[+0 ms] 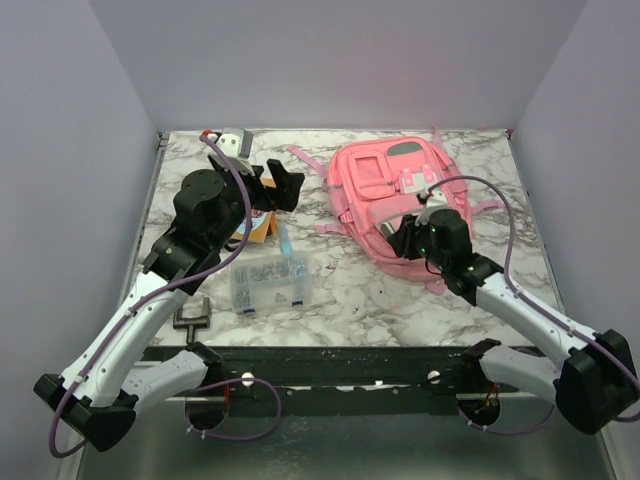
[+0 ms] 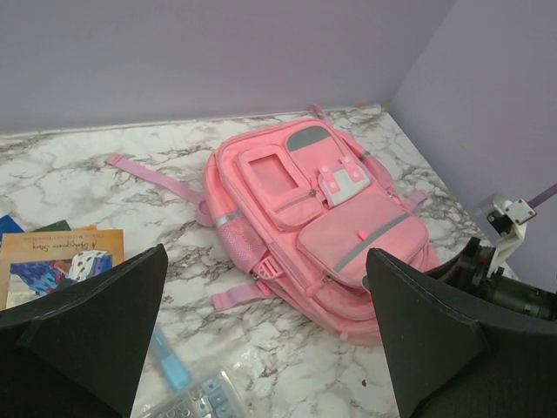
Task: Pack the student bag
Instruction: Place the stationery in the student bag.
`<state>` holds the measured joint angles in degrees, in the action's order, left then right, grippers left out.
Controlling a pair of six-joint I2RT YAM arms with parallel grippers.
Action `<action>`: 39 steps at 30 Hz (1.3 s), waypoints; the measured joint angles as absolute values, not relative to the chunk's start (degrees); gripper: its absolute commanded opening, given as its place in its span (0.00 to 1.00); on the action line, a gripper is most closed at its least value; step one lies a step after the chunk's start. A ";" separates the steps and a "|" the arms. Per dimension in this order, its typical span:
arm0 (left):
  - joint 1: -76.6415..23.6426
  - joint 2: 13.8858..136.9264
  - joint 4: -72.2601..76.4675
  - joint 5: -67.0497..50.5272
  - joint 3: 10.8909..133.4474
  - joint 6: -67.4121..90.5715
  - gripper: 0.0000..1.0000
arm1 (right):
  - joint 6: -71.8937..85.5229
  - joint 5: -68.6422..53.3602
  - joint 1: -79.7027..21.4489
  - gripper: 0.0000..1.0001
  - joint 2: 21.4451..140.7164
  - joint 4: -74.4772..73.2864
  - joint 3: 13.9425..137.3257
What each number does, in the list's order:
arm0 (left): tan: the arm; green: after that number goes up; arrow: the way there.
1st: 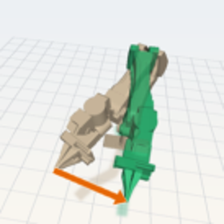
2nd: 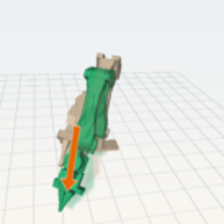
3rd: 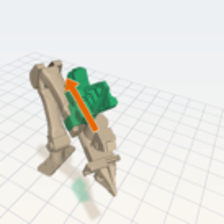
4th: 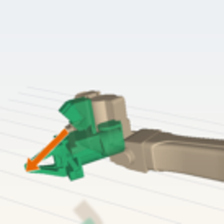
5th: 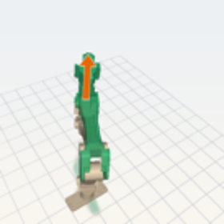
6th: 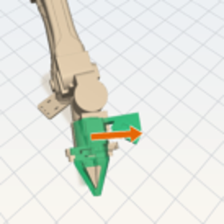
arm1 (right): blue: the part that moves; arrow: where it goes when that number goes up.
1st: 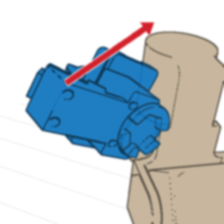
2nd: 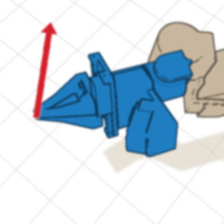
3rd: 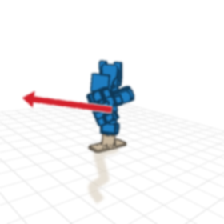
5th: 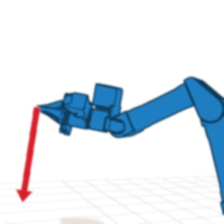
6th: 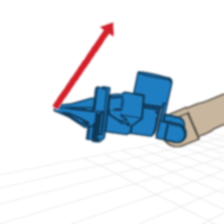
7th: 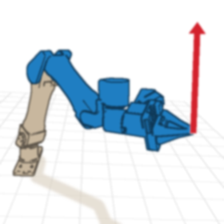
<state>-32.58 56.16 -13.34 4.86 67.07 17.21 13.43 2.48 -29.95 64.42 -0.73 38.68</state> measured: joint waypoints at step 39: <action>-36.88 56.58 -14.61 7.14 67.07 15.38 0.98 | 40.16 4.99 -7.75 0.40 71.99 15.59 27.75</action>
